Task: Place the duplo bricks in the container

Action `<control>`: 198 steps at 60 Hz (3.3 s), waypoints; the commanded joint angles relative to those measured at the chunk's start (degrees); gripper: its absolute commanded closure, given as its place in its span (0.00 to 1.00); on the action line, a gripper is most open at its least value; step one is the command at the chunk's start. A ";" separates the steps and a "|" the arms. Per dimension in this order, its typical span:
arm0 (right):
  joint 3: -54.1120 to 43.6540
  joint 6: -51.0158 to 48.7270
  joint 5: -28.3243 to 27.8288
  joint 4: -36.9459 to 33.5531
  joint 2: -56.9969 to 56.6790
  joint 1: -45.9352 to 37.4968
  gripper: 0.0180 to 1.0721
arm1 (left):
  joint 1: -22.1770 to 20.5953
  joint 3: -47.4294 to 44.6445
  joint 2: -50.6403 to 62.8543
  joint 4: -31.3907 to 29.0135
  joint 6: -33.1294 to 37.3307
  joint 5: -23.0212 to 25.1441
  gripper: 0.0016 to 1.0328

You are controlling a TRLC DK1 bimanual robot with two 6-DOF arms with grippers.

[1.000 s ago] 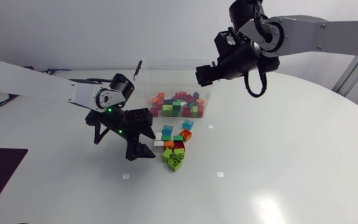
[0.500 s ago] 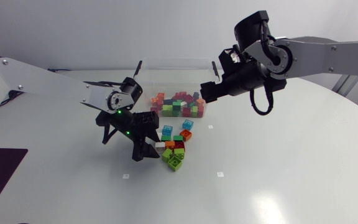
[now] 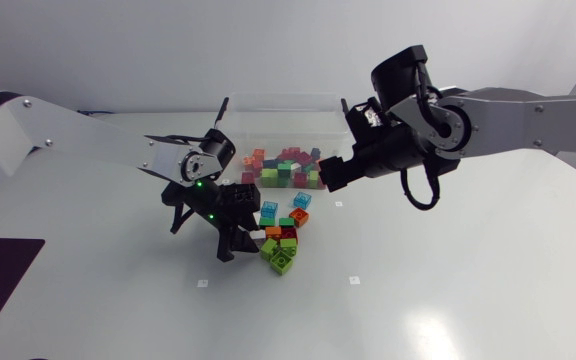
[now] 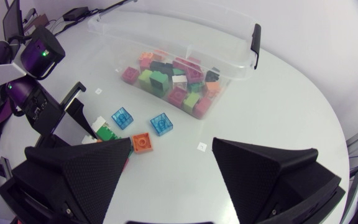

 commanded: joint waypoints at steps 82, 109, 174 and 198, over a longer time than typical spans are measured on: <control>9.01 -13.60 -0.82 0.42 23.28 4.69 0.11 | 6.72 -9.19 -24.67 -1.90 -2.17 -2.76 0.75; 13.58 -14.30 -1.08 -3.62 28.20 5.48 0.19 | 8.66 -4.89 -33.90 -3.74 -7.44 -1.97 0.75; 15.95 -12.02 -1.17 -5.03 30.66 5.57 0.72 | 9.62 22.97 -10.78 3.82 -29.33 -1.61 0.74; 7.69 -12.55 -2.31 -5.64 16.25 2.84 0.72 | 9.01 31.59 -1.20 5.75 -33.72 -1.61 0.73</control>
